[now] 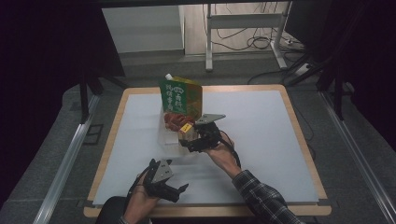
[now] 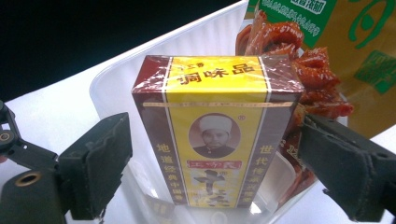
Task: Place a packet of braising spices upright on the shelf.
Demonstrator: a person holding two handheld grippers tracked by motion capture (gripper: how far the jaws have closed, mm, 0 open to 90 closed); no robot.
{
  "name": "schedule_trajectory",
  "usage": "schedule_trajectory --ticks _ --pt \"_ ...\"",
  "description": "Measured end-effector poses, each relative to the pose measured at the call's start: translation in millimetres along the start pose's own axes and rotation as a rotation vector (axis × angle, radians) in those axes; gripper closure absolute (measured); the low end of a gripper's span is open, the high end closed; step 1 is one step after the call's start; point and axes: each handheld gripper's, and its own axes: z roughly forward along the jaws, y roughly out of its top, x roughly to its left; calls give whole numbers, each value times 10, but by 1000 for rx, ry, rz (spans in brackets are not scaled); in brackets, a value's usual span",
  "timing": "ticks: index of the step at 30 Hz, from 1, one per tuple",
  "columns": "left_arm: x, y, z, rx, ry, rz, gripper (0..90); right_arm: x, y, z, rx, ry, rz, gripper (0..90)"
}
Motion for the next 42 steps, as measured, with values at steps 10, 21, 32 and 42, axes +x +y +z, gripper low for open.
schedule_trajectory --ticks 10,21,32,42 --pt "0 0 -2 -7 2 -5 0 36 32 -62 42 -11 -65 63" --pt "0 0 2 -3 4 2 0 33 56 -168 70 -23 -98 40" --pt "0 2 7 -2 8 6 0 15 65 -284 83 -36 -122 31" --pt "-2 4 12 2 9 7 0 -11 27 -392 105 -44 -127 28"
